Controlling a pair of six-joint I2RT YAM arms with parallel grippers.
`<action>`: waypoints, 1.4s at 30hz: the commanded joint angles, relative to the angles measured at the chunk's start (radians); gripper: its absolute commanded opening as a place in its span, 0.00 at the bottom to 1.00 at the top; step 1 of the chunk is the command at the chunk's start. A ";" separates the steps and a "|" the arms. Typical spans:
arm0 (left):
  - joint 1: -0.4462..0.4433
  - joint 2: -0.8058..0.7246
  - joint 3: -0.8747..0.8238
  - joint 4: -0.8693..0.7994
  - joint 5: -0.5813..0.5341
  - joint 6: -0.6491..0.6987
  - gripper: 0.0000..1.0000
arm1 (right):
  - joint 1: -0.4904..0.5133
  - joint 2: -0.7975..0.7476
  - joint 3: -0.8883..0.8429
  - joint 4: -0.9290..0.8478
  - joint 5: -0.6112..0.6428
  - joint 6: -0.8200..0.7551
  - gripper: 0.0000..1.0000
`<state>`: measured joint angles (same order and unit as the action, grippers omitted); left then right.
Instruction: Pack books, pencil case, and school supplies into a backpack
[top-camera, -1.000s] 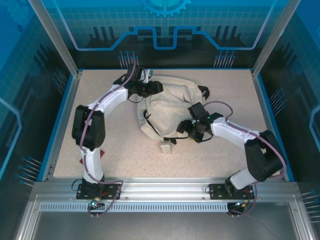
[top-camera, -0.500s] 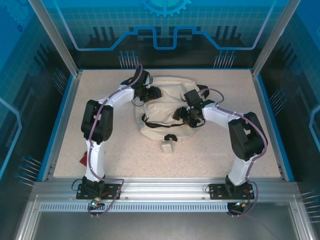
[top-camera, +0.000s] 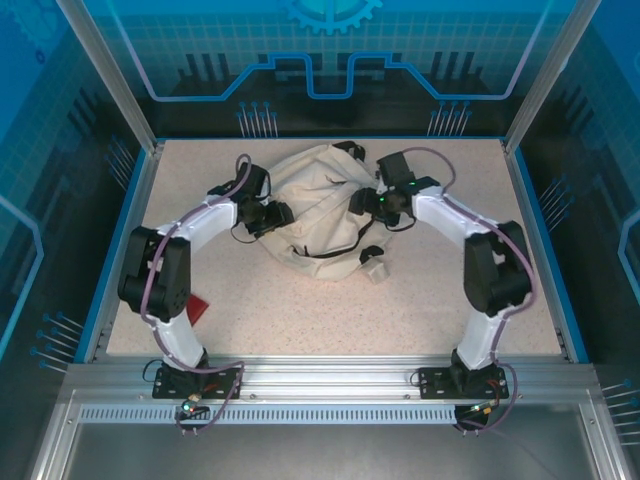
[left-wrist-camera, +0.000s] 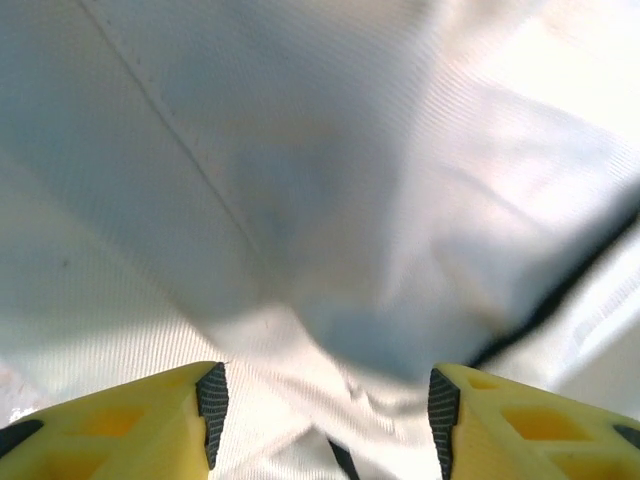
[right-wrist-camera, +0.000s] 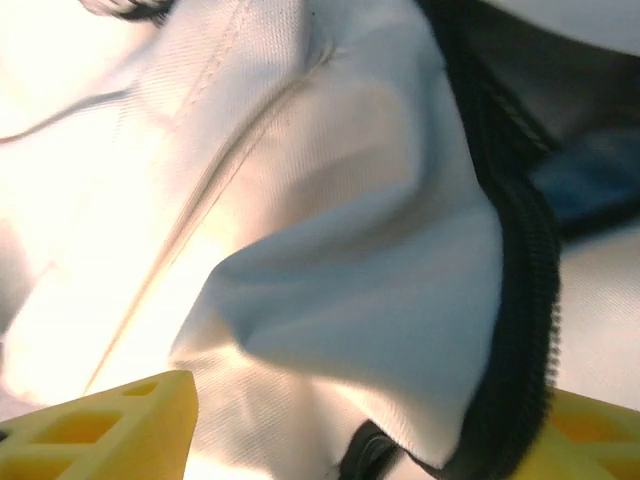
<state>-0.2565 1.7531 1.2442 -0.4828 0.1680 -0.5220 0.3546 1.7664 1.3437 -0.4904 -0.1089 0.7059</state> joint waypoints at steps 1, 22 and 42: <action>-0.047 -0.110 0.019 -0.067 -0.036 0.072 0.60 | -0.035 -0.174 -0.116 -0.107 0.001 0.095 0.72; -0.325 0.127 0.240 -0.030 0.082 0.164 0.45 | -0.068 -0.088 -0.245 -0.127 -0.015 0.404 0.38; -0.532 0.075 0.185 -0.179 -0.241 0.751 0.78 | -0.121 -0.093 -0.200 0.005 -0.128 0.335 0.58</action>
<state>-0.7486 1.8008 1.4220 -0.5888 0.0547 0.0711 0.2718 1.7428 1.1713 -0.4931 -0.2153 1.0462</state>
